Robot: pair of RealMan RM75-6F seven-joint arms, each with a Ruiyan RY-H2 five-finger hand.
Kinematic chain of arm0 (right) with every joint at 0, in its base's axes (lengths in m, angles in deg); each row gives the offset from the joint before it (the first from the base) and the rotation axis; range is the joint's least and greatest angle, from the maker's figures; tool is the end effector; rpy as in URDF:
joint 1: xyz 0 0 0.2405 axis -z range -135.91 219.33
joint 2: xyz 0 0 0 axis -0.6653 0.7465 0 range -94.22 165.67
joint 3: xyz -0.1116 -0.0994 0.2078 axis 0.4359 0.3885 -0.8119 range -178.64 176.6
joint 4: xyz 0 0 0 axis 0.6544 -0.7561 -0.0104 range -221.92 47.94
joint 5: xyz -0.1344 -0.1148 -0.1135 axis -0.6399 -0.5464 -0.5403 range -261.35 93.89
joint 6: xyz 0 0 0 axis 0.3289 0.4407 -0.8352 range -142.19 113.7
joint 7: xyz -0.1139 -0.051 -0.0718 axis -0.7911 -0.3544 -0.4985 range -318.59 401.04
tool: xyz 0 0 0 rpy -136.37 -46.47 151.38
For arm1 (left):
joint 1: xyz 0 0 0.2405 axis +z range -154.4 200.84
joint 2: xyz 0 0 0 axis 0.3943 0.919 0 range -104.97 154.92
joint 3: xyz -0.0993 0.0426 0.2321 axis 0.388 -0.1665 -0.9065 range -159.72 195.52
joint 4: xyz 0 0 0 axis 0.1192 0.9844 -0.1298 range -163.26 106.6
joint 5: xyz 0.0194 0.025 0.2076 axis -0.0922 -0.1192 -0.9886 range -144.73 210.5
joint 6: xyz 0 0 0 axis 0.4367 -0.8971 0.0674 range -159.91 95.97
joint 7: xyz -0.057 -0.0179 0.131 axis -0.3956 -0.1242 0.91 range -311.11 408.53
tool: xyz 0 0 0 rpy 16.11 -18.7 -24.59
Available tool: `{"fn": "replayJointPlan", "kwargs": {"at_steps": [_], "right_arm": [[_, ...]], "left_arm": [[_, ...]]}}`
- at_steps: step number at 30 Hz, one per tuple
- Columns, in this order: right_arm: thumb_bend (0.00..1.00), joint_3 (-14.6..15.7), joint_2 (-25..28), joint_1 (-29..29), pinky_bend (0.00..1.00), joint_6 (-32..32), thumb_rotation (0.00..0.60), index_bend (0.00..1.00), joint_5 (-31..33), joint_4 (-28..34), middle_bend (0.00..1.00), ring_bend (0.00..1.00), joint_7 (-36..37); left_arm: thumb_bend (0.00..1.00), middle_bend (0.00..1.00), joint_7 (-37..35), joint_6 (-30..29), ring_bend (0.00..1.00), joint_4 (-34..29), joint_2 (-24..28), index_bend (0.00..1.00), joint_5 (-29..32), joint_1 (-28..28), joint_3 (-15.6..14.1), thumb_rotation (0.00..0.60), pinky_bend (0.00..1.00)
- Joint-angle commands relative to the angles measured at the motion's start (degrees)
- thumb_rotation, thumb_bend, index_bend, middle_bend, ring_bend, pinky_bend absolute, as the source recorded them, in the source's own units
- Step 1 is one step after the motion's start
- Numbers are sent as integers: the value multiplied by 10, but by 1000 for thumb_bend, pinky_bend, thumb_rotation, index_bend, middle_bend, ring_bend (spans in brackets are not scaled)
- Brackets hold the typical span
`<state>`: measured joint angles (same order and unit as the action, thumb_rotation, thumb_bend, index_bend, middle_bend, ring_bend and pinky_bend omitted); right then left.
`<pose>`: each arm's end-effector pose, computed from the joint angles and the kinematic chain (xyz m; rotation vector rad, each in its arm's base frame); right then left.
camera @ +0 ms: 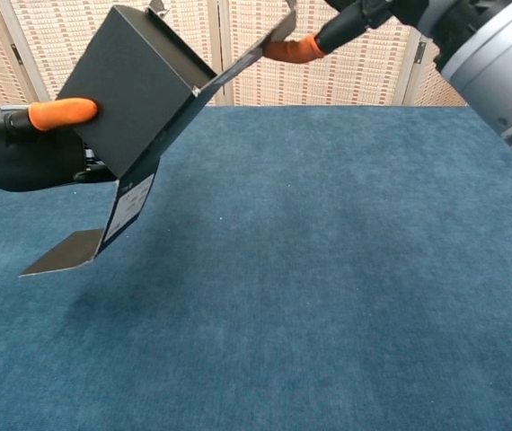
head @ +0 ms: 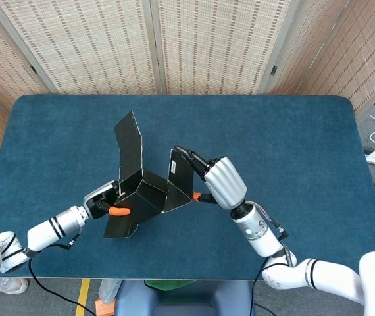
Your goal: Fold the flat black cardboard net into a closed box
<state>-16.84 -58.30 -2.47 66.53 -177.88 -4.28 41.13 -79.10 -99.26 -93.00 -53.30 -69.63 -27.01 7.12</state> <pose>-0.0485 -0.3256 0.0365 1.6683 -0.5926 1.8089 -0.1890 0.3524 0.0439 1.0168 2.3469 1.2334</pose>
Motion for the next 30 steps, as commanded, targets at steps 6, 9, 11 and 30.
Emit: {"fn": "replayJointPlan", "kwargs": {"at_steps": [6,9,11,30], "right_arm": [[53,-7,-12,-16,958,0,600,18,-13,4,253,822,-34],[49,-9,-19,-21,958,1,600,18,-15,4,253,822,-42],[46,-11,-22,-23,958,2,600,18,-17,3,253,822,-47],[35,33,-48,-46,973,-34,600,145,-50,-37,369,837,-104]], "left_arm": [[180,351,50,9,524,-8,-5,382,3,-4,-9,600,754],[179,351,68,12,524,-11,-5,382,7,-4,-10,600,754],[179,351,77,14,524,-13,-5,382,10,-4,-11,600,754],[177,351,232,57,524,-44,6,382,32,-7,-9,600,754]]}}
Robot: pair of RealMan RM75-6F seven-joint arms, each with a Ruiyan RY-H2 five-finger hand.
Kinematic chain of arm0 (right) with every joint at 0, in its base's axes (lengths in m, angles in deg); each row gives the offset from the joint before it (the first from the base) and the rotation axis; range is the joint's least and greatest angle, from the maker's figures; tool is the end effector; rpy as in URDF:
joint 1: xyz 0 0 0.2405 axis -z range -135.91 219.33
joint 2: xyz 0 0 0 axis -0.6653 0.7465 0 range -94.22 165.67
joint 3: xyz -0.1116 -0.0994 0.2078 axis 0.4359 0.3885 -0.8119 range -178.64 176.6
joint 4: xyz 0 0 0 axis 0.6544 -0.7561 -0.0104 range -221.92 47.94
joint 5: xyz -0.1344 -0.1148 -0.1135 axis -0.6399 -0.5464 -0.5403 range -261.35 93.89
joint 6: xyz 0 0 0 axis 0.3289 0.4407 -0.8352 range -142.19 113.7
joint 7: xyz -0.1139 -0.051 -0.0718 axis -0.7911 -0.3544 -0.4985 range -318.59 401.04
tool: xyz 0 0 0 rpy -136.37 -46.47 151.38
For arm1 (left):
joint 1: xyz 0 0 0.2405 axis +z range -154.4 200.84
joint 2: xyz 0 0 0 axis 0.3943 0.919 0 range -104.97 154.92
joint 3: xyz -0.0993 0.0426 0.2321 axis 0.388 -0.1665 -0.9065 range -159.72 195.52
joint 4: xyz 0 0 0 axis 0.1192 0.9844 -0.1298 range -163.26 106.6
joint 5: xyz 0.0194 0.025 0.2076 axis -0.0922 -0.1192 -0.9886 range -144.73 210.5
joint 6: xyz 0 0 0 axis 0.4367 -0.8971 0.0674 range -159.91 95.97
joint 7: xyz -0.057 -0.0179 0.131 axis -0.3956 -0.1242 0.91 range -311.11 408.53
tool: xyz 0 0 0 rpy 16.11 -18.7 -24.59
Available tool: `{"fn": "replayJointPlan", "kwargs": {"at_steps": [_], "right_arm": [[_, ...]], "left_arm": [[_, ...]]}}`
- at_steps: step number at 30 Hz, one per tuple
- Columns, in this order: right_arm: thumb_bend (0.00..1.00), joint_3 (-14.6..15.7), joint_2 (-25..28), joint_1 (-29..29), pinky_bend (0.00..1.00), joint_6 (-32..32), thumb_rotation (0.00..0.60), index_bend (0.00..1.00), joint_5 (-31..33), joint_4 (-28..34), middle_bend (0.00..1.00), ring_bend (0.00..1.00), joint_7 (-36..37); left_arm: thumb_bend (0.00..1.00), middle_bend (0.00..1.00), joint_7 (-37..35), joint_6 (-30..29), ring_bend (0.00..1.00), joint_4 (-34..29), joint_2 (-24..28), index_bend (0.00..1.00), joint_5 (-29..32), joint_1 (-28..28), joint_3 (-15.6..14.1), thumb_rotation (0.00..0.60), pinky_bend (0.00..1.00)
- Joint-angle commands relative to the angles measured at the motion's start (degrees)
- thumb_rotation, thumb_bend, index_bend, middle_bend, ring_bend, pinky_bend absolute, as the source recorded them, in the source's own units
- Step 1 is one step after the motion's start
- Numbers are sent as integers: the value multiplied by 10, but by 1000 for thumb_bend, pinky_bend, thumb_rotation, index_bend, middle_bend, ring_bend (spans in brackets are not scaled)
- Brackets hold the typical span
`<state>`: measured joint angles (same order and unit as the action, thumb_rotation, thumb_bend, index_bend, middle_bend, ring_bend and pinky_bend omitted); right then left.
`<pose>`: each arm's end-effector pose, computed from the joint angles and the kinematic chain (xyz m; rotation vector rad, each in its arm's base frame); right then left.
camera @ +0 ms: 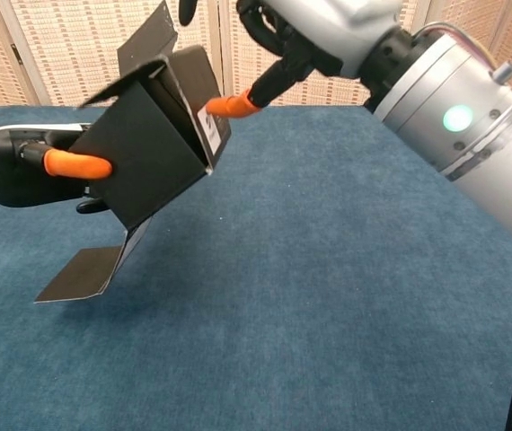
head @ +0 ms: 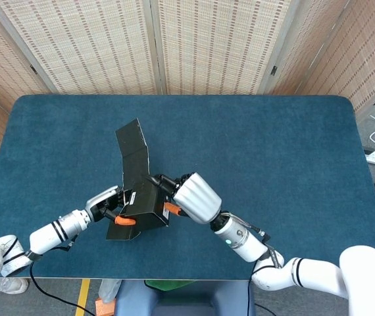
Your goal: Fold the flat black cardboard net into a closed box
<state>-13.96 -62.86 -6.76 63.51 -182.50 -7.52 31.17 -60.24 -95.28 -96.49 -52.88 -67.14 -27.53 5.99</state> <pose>-0.0210 -0.3093 -0.0021 1.8472 -0.3531 1.7163 -0.1926 0.3457 0.0341 1.3764 2.3480 1.2887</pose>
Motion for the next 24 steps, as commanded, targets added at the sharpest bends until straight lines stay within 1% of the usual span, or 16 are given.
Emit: {"fn": "replayJointPlan", "kwargs": {"at_steps": [1,5,11,17,21,24], "right_arm": [[35,6,-4,-4,974,-6,600,156,-5,-7,376,839,-8],[35,22,-7,-8,982,-24,600,194,-12,-20,406,847,-23],[35,56,-24,-10,985,-48,600,222,-27,-64,422,850,-43],[37,87,-56,-7,987,-60,600,236,-36,-123,430,851,-41],[45,104,-77,-2,988,-59,600,236,-44,-162,430,852,-42],[54,115,-91,1,988,-59,600,236,-49,-193,430,853,-38]], "left_arm": [[177,351,56,22,524,-12,2,382,9,-2,3,600,754],[179,351,105,44,524,-21,1,382,19,-5,6,600,754],[177,350,195,82,520,-28,-14,383,33,-9,13,600,754],[179,350,290,111,517,-24,-42,382,53,-7,24,600,754],[179,343,370,129,517,-10,-72,379,70,-1,35,600,752],[178,339,397,147,516,-1,-91,377,86,0,43,600,751]]}}
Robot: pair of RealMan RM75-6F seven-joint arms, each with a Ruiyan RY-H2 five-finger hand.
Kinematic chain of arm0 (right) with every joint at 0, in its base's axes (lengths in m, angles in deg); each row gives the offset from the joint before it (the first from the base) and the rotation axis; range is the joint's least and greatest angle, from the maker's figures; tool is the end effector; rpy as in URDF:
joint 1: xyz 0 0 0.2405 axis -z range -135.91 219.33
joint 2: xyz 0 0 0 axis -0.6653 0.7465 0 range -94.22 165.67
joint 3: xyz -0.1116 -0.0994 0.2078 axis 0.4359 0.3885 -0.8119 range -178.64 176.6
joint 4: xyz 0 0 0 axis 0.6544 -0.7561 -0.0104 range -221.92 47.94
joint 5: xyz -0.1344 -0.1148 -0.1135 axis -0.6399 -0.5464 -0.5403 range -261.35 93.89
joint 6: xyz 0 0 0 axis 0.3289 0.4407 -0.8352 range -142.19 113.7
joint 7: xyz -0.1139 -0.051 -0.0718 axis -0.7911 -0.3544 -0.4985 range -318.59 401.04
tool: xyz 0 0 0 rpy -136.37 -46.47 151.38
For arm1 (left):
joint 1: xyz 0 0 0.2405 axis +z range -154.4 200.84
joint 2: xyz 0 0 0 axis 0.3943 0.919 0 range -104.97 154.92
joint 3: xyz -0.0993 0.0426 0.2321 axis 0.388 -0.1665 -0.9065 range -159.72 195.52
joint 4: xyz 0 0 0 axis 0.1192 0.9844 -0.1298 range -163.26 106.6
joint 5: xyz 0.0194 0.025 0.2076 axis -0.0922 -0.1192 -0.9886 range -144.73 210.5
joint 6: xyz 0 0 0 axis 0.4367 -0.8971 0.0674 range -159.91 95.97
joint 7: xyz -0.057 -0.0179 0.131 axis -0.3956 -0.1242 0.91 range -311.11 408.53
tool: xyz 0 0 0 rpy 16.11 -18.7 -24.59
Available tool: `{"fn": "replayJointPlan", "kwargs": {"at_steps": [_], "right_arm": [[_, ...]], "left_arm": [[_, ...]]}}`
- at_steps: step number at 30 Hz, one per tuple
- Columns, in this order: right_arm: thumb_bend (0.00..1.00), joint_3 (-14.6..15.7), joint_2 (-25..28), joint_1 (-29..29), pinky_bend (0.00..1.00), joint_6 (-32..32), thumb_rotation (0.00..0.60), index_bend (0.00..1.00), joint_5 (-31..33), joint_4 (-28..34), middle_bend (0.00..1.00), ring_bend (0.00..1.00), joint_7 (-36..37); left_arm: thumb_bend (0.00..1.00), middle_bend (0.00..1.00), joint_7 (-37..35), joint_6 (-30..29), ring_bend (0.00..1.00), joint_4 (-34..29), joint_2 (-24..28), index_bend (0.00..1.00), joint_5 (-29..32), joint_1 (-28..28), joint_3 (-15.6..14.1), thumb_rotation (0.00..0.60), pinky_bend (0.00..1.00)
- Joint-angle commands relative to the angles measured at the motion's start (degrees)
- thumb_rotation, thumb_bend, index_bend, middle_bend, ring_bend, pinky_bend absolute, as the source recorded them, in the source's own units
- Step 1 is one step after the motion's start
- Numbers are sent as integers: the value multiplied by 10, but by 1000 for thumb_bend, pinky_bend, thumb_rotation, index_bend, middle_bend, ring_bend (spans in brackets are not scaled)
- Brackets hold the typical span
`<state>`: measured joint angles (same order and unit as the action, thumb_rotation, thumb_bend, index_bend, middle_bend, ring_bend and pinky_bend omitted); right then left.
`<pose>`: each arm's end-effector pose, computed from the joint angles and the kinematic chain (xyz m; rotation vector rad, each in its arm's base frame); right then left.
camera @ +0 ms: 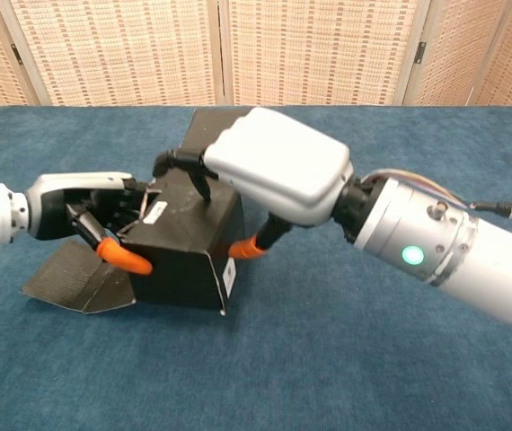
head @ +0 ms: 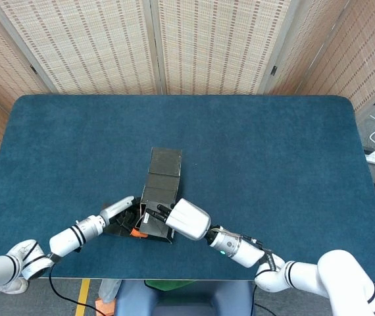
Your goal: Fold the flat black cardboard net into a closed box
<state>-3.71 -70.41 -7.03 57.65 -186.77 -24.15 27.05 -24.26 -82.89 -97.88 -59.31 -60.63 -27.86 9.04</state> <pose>-0.0669 -0.2953 -0.0804 2.1501 -0.1283 1.3701 -0.1887 0.3394 -0.0206 -1.8584 -2.0435 -1.1416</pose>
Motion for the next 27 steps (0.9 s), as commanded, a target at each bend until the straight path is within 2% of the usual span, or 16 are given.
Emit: {"fn": "replayJointPlan", "kwargs": {"at_steps": [1,11,23,27], "right_arm": [[54,15,-20,4,989,2,600,236,-9,-36,430,853,3],[54,33,-47,3,990,7,600,236,-26,-100,430,858,11],[55,36,-42,4,990,7,600,236,-24,-106,429,858,12],[84,36,-38,3,990,5,600,239,-24,-99,429,858,7]], "left_arm": [[178,338,48,28,516,17,-33,376,25,4,15,600,751],[177,312,171,56,516,40,-75,339,69,15,44,600,751],[178,263,207,78,508,10,-62,247,78,16,55,600,721],[179,245,213,83,501,1,-57,226,77,17,57,600,721]]}}
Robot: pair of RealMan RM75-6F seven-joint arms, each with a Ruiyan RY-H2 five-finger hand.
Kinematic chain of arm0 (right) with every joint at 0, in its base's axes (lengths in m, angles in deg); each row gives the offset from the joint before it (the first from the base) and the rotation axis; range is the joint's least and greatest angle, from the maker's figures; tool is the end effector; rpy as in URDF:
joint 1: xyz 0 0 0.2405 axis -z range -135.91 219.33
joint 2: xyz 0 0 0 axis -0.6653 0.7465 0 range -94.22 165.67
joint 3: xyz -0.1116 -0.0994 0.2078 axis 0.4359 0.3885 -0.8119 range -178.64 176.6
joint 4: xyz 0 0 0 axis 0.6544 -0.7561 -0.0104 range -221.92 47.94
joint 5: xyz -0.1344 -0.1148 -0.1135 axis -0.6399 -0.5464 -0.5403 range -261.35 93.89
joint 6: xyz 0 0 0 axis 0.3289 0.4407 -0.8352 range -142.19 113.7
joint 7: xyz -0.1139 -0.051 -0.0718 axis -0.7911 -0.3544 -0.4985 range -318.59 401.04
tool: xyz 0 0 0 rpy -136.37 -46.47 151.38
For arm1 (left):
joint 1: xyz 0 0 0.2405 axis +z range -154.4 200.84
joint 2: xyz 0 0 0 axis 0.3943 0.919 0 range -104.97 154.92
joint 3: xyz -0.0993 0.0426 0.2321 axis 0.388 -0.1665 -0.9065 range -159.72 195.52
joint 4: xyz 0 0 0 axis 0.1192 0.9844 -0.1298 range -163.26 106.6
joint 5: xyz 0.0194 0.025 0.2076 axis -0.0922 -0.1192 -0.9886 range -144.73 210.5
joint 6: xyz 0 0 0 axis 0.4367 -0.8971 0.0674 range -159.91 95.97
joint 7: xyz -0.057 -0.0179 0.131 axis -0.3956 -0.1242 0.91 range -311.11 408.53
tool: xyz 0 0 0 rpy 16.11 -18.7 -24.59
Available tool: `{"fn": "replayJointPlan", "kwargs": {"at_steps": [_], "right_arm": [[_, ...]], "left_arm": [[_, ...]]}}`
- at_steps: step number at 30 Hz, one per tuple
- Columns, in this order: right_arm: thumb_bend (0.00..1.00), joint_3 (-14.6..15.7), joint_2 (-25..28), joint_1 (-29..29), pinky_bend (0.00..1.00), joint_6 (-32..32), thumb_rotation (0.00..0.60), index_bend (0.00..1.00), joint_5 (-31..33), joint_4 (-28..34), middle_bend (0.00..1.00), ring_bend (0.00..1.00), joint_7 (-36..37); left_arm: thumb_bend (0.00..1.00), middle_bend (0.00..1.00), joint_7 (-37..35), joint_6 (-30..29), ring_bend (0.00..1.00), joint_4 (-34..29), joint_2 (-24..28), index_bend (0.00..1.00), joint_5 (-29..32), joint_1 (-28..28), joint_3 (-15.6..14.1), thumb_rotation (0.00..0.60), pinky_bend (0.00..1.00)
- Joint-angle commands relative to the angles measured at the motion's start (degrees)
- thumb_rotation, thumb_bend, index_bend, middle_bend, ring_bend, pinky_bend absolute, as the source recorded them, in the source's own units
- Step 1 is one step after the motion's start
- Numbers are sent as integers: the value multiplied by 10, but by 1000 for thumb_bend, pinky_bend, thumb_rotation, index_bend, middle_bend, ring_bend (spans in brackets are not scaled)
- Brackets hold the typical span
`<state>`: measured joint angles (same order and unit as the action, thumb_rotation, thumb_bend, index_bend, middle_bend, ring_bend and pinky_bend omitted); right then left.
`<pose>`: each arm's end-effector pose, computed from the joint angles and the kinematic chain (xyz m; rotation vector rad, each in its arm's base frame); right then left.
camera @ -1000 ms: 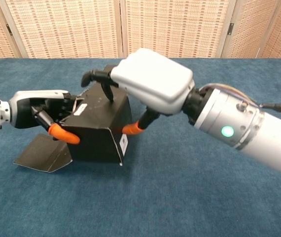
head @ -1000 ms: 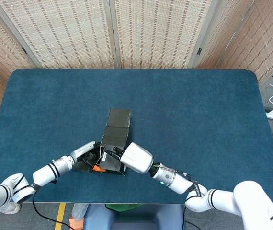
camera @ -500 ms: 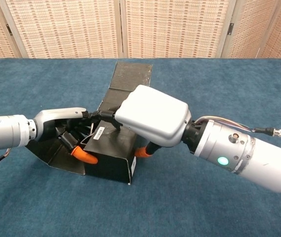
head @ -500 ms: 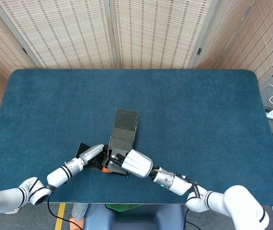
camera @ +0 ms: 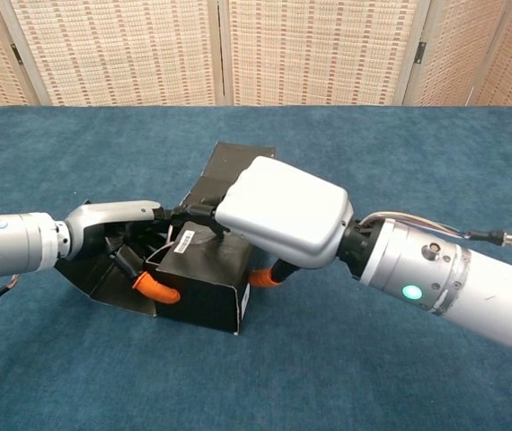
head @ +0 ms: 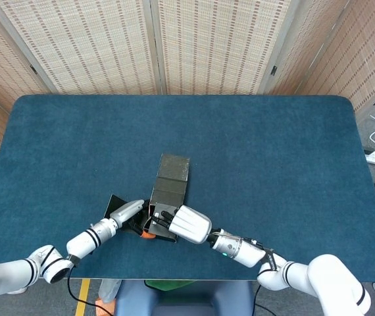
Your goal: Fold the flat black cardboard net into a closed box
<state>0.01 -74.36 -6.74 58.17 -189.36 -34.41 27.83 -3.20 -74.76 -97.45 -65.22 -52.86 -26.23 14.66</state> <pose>-0.0898 -0.2944 -0.1026 2.2168 -0.0071 1.2683 -0.1820 0.3370 -0.0581 -1.9156 -1.8467 -1.0228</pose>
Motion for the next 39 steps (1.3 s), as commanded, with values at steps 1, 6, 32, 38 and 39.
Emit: {"fn": "replayJointPlan", "kwargs": {"at_steps": [1,6,32,38,39], "right_arm": [[86,-2,3,0,990,-1,600,241,3,6,428,858,-1],[94,-1,15,0,990,-6,600,249,4,19,414,858,-12],[120,9,19,14,990,9,600,315,-2,23,361,858,-3],[120,12,22,19,990,18,600,316,-6,26,367,858,-2],[120,14,24,20,990,19,600,316,-7,26,368,858,-2]], "left_arm": [[179,240,3,2,500,-5,3,221,-1,1,1,600,719],[177,205,6,5,498,-12,6,168,-4,1,4,600,717],[176,113,5,16,472,-31,15,40,-14,3,7,600,693],[176,73,0,20,463,-32,18,0,-18,1,6,600,689],[177,67,-1,19,462,-32,18,0,-18,1,6,600,689]]}}
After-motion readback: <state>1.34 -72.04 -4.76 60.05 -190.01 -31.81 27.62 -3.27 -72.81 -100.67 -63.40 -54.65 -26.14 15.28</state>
